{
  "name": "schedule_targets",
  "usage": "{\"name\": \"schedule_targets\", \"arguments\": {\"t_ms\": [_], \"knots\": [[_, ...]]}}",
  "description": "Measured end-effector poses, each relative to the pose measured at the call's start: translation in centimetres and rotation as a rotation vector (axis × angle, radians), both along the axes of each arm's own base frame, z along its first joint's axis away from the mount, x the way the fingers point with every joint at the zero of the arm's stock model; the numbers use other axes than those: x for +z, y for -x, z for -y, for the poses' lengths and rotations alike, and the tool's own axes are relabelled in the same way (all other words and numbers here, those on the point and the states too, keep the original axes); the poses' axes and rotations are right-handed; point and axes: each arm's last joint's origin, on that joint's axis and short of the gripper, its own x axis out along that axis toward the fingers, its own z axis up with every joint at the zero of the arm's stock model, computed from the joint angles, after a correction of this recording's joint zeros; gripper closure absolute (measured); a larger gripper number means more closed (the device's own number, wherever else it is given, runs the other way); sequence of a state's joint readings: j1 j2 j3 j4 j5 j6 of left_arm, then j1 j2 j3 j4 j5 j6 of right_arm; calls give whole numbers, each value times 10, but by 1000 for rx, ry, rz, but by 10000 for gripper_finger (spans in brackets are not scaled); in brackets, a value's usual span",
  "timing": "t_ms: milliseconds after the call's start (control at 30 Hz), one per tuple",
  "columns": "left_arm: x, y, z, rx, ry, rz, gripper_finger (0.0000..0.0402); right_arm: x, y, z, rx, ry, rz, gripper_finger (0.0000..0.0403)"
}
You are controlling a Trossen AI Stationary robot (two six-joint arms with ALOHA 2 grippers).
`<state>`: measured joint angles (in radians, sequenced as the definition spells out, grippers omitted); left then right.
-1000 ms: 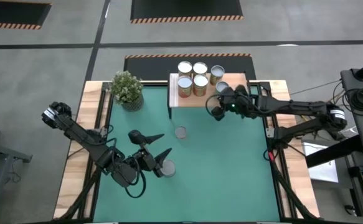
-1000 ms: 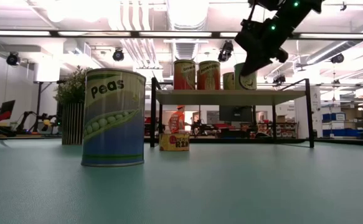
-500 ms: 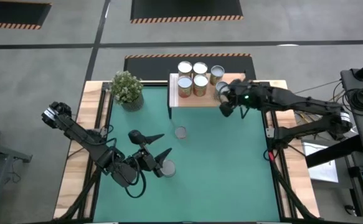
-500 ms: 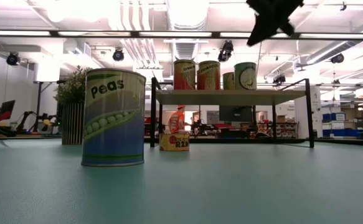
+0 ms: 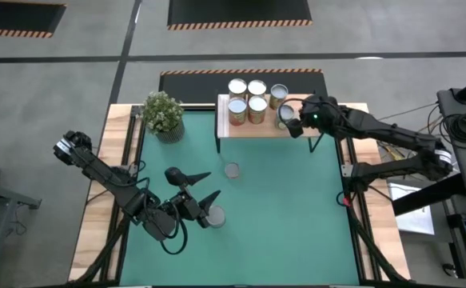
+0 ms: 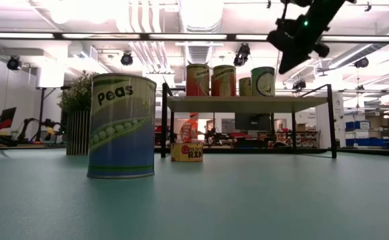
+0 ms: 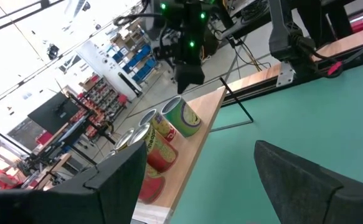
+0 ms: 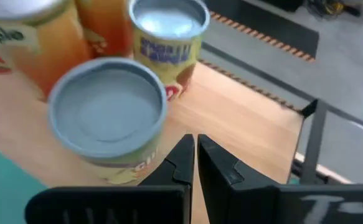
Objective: Pick and place cans onto a shelf
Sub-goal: Put the canned chicken soup on the shelf
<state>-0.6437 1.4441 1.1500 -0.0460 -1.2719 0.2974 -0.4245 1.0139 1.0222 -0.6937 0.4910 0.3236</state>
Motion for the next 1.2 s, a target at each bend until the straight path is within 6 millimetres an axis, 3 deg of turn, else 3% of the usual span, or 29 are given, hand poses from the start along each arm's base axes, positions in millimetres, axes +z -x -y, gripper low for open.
{"name": "schedule_targets", "arguments": {"t_ms": [767,1067,1200], "knots": [[0,0,0,-1,-4,-3,122,-3,-8,-2,95,-73,88,394],[0,0,0,-1,-4,-3,122,-1,-11,-11,117,-112,141,394],[0,0,0,-1,-4,-3,122,-1,-13,-21,212,-197,171,394]]}}
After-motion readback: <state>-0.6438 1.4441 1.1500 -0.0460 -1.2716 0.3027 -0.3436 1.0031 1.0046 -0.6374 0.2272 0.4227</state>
